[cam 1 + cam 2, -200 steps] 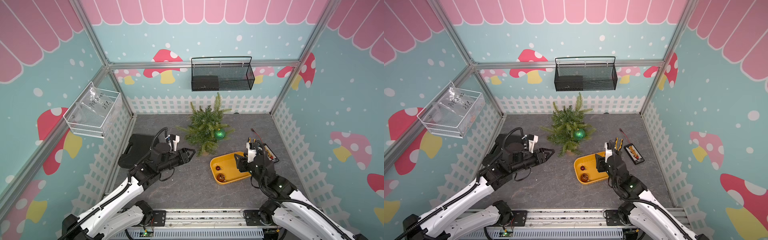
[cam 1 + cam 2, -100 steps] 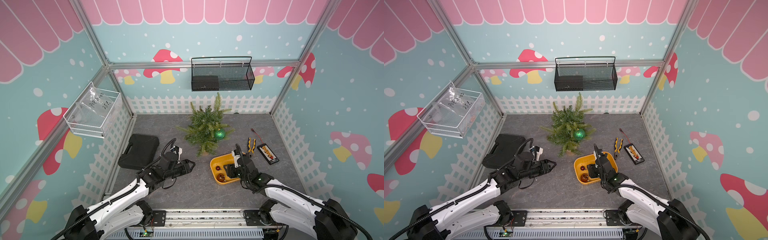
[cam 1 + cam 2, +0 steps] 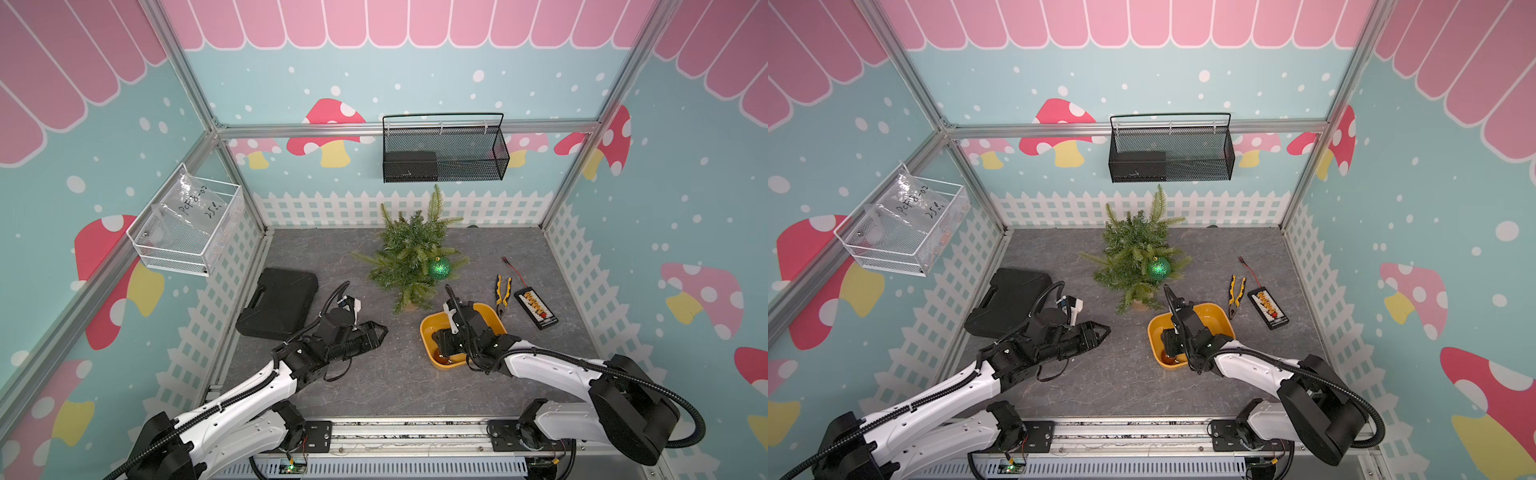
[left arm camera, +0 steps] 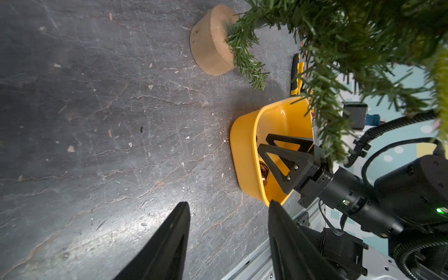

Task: Decorate the small christmas tree with ornaments
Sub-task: Pick up an ornament from the container.

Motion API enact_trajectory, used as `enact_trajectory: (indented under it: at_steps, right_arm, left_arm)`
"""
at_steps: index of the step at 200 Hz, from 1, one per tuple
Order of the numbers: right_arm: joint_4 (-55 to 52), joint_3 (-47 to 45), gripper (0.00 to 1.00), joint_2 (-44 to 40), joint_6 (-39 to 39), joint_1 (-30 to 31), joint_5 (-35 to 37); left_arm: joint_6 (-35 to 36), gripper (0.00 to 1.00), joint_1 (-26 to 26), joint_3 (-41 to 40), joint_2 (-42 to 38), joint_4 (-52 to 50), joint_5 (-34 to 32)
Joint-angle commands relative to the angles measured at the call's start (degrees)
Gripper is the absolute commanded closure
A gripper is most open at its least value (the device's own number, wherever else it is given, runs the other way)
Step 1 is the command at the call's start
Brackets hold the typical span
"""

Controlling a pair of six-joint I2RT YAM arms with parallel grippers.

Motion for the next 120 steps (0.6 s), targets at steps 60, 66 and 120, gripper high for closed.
enact_trajectory:
  at_steps: [60,66,120]
  right_arm:
    - [0.04,3.94,0.56,6.45,2.22,1.72,6.68]
    - [-0.01,4.2,0.56,6.7,2.31,1.79,6.91]
    - [0.04,5.41,0.57,9.44,2.77,2.25,7.39]
  left_arm:
    - [-1.53,0.46,-0.21,-1.29,-2.29,-0.44,-1.87]
    - [-1.56,0.46,-0.24,-1.34,-2.47,-0.49,-1.89]
    - [-2.3,0.46,-0.2,-2.34,-4.31,-1.04,-2.47]
